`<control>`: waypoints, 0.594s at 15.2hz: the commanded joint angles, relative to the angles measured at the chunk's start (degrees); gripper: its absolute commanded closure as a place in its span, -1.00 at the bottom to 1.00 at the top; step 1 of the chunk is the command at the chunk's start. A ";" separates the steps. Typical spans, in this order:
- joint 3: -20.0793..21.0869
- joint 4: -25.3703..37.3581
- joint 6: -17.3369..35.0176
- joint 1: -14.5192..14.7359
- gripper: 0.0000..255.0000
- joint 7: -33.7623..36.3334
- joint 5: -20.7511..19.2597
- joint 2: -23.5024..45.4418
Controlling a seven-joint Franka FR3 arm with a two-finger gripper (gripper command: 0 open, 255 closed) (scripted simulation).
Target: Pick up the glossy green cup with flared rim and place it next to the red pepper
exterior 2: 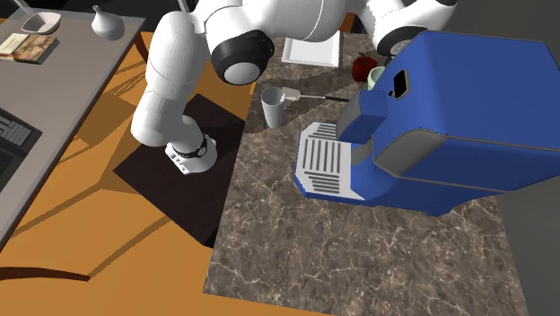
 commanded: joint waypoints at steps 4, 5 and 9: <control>0.00 0.02 0.00 0.01 -1.00 0.00 0.00 0.00; 0.00 0.02 0.00 0.01 -1.00 0.00 0.00 0.00; 0.38 4.15 -6.11 -0.44 -1.00 -0.46 0.74 -2.07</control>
